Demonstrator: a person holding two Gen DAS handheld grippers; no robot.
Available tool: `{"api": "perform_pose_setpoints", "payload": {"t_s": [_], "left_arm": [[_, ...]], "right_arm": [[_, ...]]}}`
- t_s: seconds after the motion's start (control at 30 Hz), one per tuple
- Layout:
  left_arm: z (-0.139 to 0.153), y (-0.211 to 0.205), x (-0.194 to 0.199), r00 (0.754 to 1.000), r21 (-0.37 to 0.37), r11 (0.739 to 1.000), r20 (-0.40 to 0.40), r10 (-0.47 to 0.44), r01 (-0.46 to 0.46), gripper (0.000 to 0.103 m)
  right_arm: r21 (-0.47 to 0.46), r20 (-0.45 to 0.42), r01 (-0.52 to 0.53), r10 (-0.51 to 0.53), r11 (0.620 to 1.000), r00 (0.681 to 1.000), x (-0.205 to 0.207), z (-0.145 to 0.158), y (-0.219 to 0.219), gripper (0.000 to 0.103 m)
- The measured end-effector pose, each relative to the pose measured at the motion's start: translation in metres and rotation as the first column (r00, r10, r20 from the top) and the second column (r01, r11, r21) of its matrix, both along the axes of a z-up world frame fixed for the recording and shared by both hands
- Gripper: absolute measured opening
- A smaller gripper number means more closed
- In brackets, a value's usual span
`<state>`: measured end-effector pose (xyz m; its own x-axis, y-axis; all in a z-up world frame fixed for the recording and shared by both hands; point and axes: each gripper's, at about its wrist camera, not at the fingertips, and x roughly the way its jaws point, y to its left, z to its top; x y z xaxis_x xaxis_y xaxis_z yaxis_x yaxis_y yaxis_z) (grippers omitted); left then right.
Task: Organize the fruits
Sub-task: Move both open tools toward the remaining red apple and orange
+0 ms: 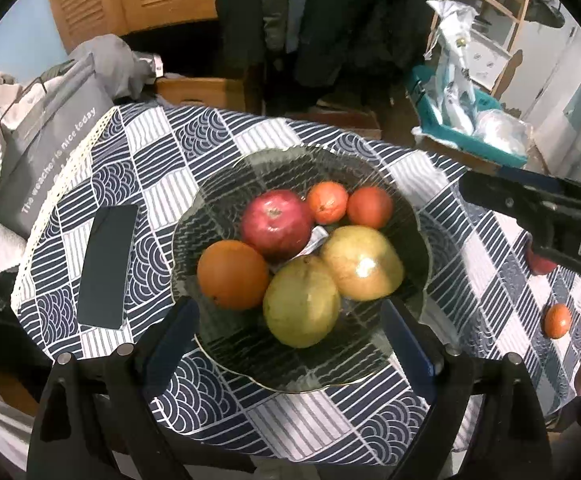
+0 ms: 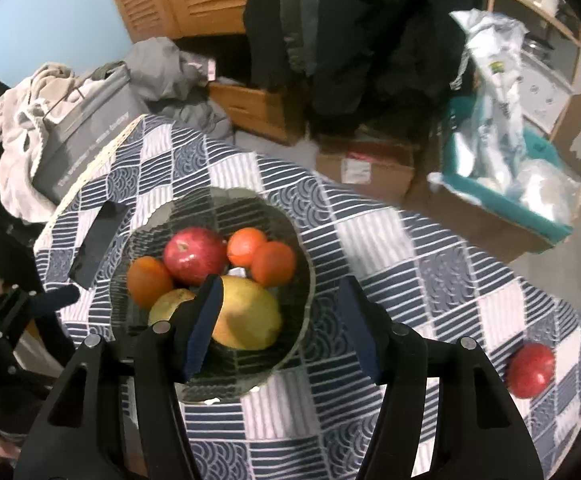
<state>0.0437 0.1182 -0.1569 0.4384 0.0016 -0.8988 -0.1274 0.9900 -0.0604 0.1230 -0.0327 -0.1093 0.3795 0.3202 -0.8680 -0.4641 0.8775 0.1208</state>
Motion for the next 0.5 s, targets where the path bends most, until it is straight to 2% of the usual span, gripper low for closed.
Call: {"api": "perform_pose_setpoints", "payload": {"t_s": [0.5], "left_arm": [[0.028,-0.039,0.0,0.996,-0.024,0.997,0.058,-0.074,0.076,0.093]], "right_arm": [[-0.082,0.096,0.09,-0.082,0.993,0.992,-0.024,0.031,-0.055,0.066]]}}
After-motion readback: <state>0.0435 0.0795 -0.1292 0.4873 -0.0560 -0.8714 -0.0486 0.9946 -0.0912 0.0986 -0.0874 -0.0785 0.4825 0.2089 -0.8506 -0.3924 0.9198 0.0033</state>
